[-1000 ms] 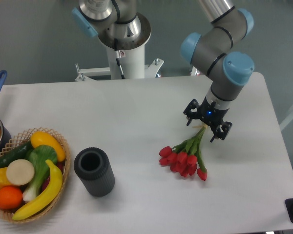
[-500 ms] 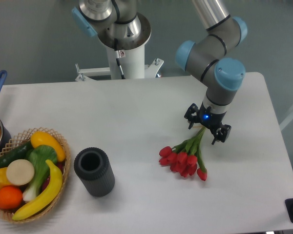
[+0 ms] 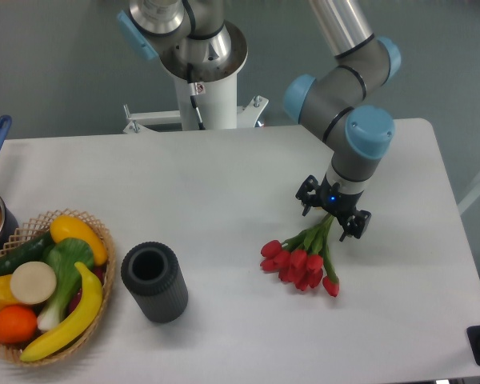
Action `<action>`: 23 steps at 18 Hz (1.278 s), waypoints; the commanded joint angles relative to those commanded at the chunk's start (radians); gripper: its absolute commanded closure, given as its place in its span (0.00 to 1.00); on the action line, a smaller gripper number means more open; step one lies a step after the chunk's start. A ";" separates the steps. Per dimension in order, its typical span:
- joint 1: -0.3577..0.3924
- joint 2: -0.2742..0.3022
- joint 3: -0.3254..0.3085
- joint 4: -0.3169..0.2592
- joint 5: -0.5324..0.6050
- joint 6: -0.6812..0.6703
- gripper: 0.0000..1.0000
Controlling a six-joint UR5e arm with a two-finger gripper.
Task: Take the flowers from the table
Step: 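Lower the gripper down around the tulip stems near the tie, then close the gripper on the tulip stems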
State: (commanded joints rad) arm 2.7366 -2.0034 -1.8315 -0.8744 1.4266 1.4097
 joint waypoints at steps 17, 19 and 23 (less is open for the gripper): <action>-0.014 -0.023 -0.003 0.014 0.000 -0.023 0.20; -0.014 -0.021 -0.002 0.012 0.000 -0.026 0.34; -0.012 -0.018 0.005 0.012 0.000 -0.026 0.56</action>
State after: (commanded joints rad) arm 2.7243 -2.0218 -1.8270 -0.8621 1.4266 1.3837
